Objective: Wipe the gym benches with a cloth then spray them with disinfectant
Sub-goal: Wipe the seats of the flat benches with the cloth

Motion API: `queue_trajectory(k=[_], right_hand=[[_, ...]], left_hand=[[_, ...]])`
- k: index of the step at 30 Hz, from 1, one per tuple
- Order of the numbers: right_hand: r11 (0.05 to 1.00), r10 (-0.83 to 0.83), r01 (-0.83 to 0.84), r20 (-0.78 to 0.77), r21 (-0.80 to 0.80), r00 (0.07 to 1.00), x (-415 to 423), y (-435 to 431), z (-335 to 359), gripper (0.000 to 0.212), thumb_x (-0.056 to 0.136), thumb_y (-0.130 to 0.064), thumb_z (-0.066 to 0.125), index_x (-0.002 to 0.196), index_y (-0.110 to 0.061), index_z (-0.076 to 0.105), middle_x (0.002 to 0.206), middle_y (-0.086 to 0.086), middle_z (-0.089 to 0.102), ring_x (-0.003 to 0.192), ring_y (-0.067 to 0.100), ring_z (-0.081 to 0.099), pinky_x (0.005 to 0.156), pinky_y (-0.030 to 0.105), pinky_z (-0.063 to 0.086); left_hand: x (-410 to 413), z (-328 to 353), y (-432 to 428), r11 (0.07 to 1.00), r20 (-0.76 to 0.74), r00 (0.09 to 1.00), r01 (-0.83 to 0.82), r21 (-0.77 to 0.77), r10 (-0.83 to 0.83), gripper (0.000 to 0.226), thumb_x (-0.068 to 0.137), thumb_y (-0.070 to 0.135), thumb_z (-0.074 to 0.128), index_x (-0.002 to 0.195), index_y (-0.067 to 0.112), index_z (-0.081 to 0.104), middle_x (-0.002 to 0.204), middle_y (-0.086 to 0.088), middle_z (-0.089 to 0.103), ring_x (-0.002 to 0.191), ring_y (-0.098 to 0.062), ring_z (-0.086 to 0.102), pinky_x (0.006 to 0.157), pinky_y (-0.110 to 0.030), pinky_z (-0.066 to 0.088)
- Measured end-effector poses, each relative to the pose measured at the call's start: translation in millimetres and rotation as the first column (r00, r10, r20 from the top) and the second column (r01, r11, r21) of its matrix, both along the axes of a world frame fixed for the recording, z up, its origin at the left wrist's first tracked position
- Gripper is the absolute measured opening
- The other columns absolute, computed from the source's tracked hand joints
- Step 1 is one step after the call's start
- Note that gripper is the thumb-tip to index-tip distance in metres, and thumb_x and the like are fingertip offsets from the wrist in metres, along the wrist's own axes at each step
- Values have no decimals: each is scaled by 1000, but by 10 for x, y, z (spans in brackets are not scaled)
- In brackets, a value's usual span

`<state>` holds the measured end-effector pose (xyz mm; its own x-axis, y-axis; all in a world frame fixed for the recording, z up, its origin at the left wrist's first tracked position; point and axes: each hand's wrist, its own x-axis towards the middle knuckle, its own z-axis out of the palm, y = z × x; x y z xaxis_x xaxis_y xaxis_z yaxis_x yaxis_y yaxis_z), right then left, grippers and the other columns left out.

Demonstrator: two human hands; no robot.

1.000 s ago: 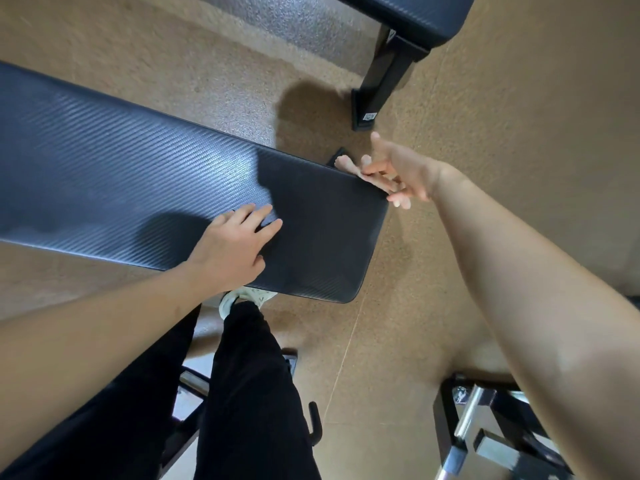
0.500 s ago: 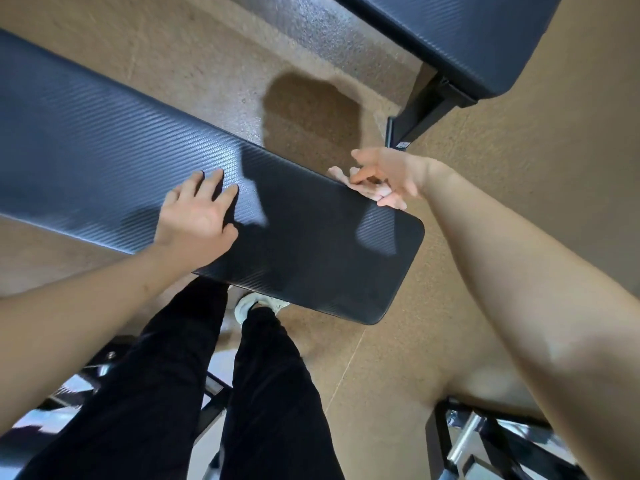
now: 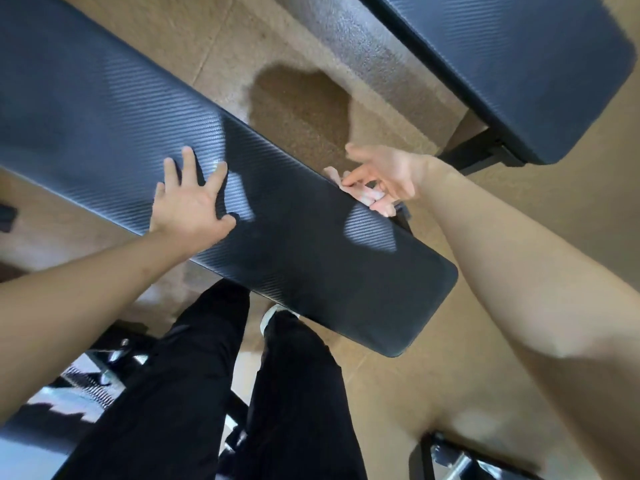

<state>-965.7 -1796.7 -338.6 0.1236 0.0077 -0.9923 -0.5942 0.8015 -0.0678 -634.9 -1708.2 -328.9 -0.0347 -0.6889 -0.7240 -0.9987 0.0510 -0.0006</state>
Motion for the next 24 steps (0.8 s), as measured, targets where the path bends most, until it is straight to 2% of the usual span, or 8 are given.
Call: queue_trajectory(k=[4, 10, 14, 16, 18, 20, 22, 24], right_hand=[[1000, 28, -27, 31, -15, 999, 285, -179, -23, 82, 96, -73, 29, 133, -8, 62, 107, -1, 56, 122, 29, 43, 95, 44, 46], [996, -2, 12, 122, -84, 993, 613, -302, -70, 77, 98, -71, 32, 133, -9, 62, 139, -12, 41, 117, 2, 46, 118, 51, 32], [992, -8, 26, 141, -127, 990, 754, -352, -76, 66, 99, -68, 33, 109, -15, 70, 153, 5, 47, 144, 22, 38, 115, 52, 35], [988, -3, 25, 145, -154, 989, 821, -386, -81, 70, 101, -64, 31, 119, -6, 67, 153, 20, 46, 140, 35, 42, 116, 53, 35], [987, 8, 17, 155, -162, 988, 875, -424, -67, 76, 102, -63, 29, 136, -3, 60, 94, 3, 78, 106, 24, 60, 94, 39, 46], [989, -9, 34, 172, -145, 985, 949, -458, -79, 76, 101, -65, 29, 135, -6, 62, 56, 4, 55, 77, 15, 53, 75, 31, 40], [986, 0, 35, 207, -165, 978, 1047, -501, -39, 85, 95, -68, 35, 134, 3, 60, 73, 10, 44, 85, 23, 50, 92, 44, 48], [985, 13, 31, 255, -170, 967, 1130, -545, -16, 100, 88, -70, 37, 142, 14, 41, 87, 19, 45, 100, 44, 53, 114, 68, 26]], left_hand=[[30, 7, 11, 999, -57, 998, -12, 32, 14, 102, 85, 58, 65, 162, 34, 2, 168, -17, -15, 153, -49, -6, 116, -59, 36], [46, 49, -37, 995, -87, 996, -20, 97, 28, 106, 85, 58, 66, 162, 35, -3, 169, -14, -20, 153, -48, -10, 114, -59, 36], [58, 17, -71, 993, -78, 997, 4, 118, 6, 107, 84, 64, 62, 162, 35, -5, 167, -15, -22, 153, -49, -11, 118, -57, 31], [72, 2, -85, 991, -53, 998, 43, 131, -36, 109, 84, 69, 59, 162, 34, -8, 167, -18, -21, 152, -51, -10, 119, -56, 31], [75, 2, -97, 988, -52, 998, 48, 145, -40, 109, 83, 71, 57, 162, 35, -9, 167, -18, -21, 153, -51, -10, 118, -55, 33], [74, 7, -107, 988, -63, 998, 30, 154, -21, 109, 82, 71, 57, 162, 36, -9, 168, -16, -21, 153, -50, -11, 117, -54, 33], [79, 13, -111, 987, -72, 997, 17, 159, -6, 109, 82, 72, 57, 162, 38, -9, 168, -15, -21, 153, -50, -11, 119, -53, 32], [99, 6, -99, 989, -85, 996, 13, 151, 0, 108, 82, 72, 57, 162, 37, -7, 169, -16, -19, 153, -50, -10, 121, -53, 30]])
